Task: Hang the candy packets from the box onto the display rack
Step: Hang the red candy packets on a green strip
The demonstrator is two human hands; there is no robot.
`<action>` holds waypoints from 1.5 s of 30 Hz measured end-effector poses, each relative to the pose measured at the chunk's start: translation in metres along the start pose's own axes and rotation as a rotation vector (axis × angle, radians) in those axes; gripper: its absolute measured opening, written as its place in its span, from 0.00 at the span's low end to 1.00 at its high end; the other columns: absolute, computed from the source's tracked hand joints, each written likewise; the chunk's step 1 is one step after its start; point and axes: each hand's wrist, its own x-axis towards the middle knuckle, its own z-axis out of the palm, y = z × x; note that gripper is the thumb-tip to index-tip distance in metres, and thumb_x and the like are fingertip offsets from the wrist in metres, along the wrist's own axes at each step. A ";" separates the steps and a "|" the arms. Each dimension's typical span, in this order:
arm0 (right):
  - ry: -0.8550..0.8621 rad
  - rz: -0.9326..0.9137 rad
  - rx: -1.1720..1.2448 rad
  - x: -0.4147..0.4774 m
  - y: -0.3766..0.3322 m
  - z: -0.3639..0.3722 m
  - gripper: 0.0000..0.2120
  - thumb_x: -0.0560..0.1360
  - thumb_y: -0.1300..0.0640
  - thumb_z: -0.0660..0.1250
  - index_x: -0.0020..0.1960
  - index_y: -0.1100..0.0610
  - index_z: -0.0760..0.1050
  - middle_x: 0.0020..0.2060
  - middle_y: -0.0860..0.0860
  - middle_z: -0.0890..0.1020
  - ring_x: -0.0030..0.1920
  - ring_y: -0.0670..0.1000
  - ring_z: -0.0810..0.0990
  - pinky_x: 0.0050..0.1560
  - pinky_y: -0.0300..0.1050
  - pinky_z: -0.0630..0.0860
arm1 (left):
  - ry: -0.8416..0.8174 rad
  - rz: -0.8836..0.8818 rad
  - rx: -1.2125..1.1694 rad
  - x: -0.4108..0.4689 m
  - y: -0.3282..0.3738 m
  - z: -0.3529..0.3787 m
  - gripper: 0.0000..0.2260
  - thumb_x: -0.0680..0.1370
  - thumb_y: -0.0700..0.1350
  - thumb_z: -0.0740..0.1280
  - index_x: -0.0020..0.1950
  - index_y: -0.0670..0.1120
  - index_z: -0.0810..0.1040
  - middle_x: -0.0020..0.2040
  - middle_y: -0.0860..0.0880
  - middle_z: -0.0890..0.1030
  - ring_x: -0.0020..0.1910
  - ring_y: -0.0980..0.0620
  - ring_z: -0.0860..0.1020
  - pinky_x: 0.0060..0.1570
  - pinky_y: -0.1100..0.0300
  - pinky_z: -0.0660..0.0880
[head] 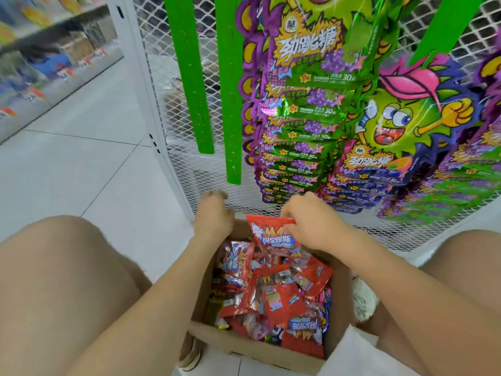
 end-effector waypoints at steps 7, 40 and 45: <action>0.072 0.035 -0.040 0.014 0.005 -0.018 0.05 0.78 0.57 0.73 0.45 0.57 0.80 0.39 0.56 0.80 0.41 0.61 0.81 0.40 0.55 0.81 | 0.277 0.015 -0.409 0.056 0.068 -0.035 0.33 0.74 0.55 0.81 0.70 0.42 0.71 0.62 0.46 0.80 0.59 0.46 0.80 0.51 0.57 0.72; 0.115 0.177 0.805 0.026 -0.056 0.012 0.26 0.82 0.50 0.70 0.29 0.52 0.64 0.18 0.42 0.63 0.22 0.45 0.62 0.29 0.43 0.58 | -0.533 -0.022 -0.394 -0.015 0.034 -0.105 0.31 0.82 0.65 0.64 0.53 0.35 0.83 0.44 0.43 0.89 0.43 0.47 0.89 0.50 0.52 0.86; 0.156 0.137 0.734 0.029 -0.057 0.014 0.25 0.81 0.50 0.69 0.29 0.54 0.65 0.20 0.43 0.64 0.23 0.48 0.63 0.28 0.43 0.60 | -0.562 -0.037 -0.434 -0.017 0.033 -0.104 0.26 0.82 0.63 0.64 0.53 0.39 0.83 0.45 0.46 0.89 0.44 0.50 0.89 0.44 0.60 0.84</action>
